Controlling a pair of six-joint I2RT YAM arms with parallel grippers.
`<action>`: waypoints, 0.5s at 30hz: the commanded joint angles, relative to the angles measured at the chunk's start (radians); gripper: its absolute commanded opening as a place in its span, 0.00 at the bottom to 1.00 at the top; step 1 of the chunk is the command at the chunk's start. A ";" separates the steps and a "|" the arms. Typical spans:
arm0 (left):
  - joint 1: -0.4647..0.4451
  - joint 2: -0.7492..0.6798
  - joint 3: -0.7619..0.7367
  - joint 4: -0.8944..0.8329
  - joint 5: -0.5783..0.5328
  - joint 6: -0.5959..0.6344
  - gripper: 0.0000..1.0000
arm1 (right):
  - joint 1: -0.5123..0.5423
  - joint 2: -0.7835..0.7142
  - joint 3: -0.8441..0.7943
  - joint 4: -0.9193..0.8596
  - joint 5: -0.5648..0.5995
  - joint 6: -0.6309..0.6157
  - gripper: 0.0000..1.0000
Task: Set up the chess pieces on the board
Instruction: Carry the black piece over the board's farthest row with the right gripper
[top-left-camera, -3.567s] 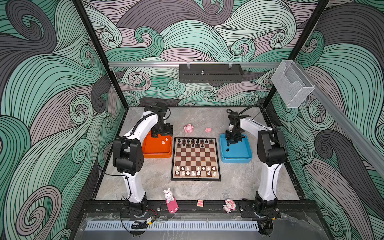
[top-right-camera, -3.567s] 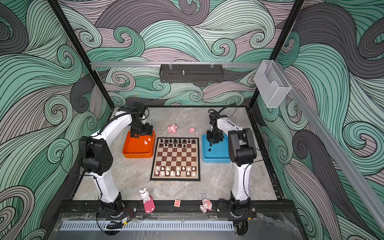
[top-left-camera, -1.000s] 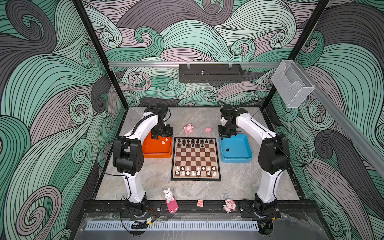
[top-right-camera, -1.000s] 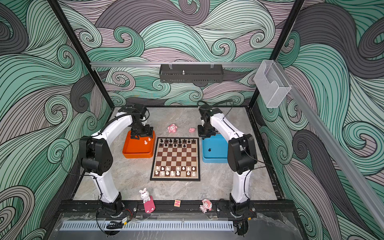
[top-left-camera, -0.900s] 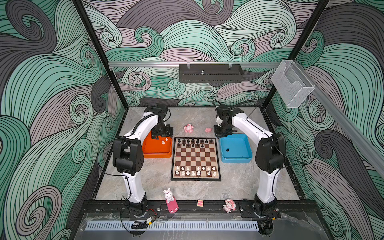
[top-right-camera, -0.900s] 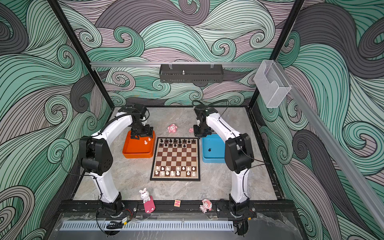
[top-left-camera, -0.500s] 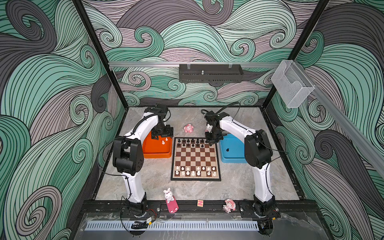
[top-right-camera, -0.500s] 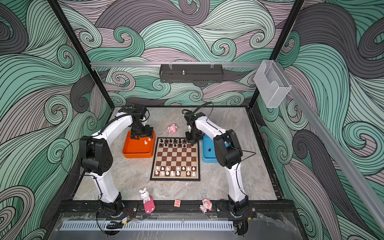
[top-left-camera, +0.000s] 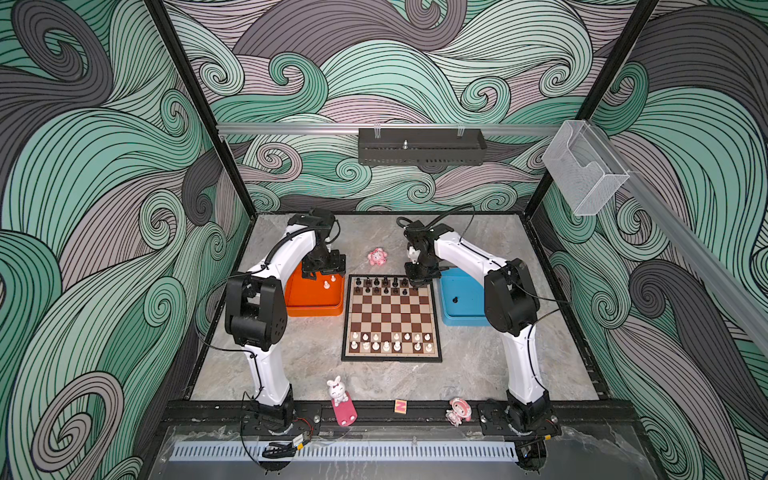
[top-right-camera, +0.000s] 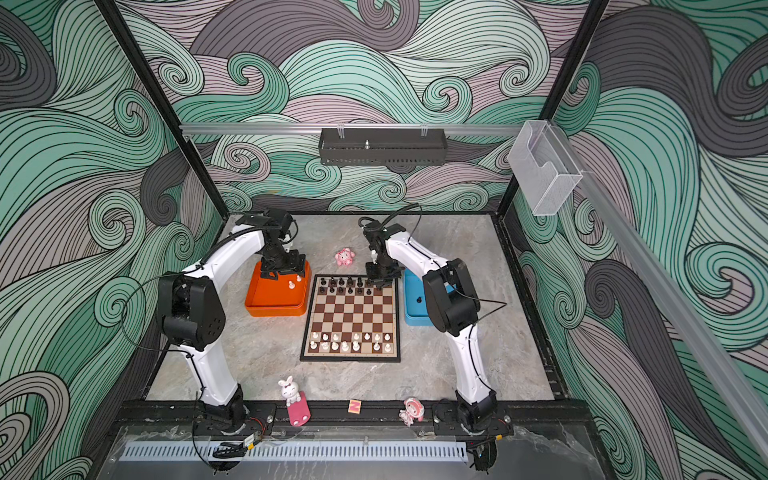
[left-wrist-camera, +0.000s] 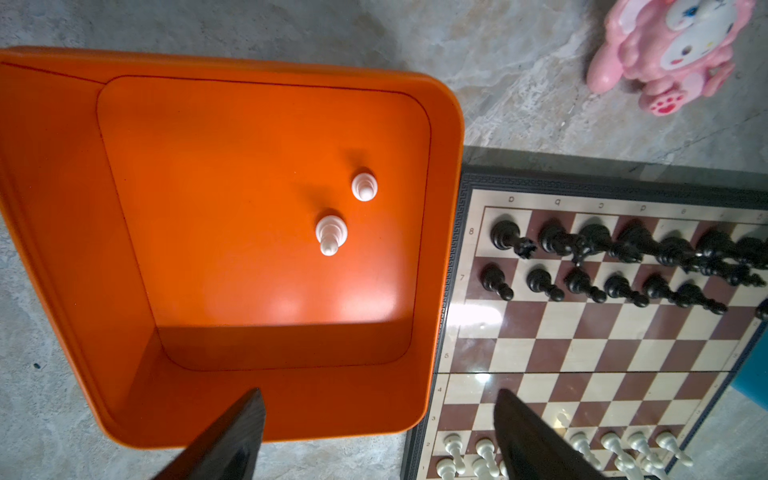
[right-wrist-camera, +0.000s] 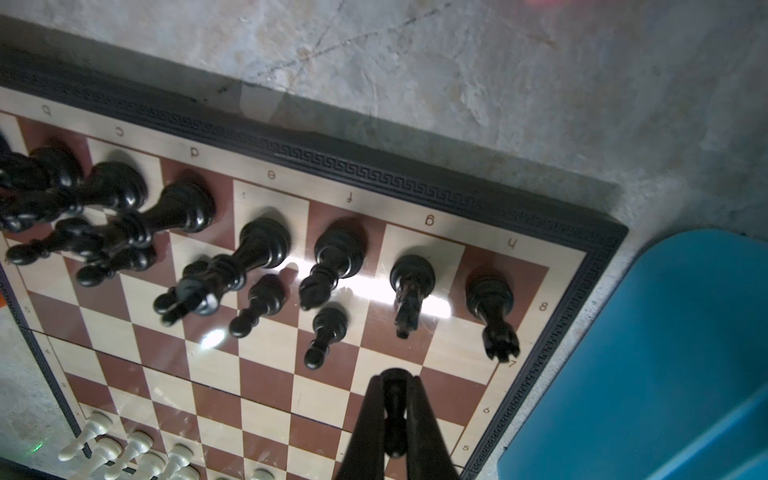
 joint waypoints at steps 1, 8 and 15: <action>0.012 -0.020 -0.003 -0.007 -0.004 0.012 0.89 | 0.005 0.024 0.020 -0.010 -0.010 0.015 0.10; 0.014 -0.021 -0.003 -0.006 -0.005 0.014 0.89 | 0.007 0.037 0.027 -0.011 -0.009 0.015 0.10; 0.016 -0.017 -0.004 -0.006 -0.003 0.014 0.89 | 0.007 0.046 0.037 -0.009 -0.009 0.013 0.11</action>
